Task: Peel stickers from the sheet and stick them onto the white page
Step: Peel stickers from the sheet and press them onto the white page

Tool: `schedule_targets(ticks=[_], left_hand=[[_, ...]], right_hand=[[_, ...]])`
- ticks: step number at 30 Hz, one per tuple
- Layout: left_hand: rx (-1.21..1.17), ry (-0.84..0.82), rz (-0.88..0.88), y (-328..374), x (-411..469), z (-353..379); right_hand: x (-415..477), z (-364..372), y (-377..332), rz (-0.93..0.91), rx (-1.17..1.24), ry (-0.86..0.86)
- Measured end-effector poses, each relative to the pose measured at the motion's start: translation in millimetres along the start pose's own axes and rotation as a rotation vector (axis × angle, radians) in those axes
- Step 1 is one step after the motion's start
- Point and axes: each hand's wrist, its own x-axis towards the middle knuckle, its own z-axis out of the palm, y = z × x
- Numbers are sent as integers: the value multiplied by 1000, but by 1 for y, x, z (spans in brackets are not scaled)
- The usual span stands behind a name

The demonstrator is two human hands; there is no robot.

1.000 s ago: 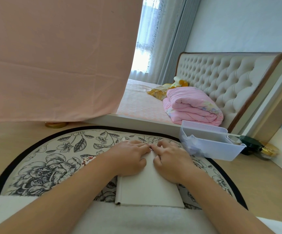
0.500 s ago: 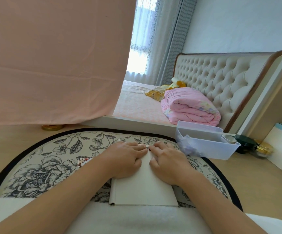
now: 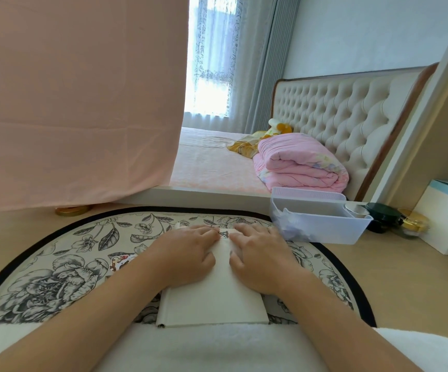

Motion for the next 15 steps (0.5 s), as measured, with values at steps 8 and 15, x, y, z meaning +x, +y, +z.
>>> schedule_targets(ticks=[8, 15], left_hand=[[55, -140, 24, -9, 1, 3], [36, -132, 13, -12, 1, 7]], right_hand=[[3, -1, 5, -106, 122, -70], [1, -1, 12, -79, 85, 10]])
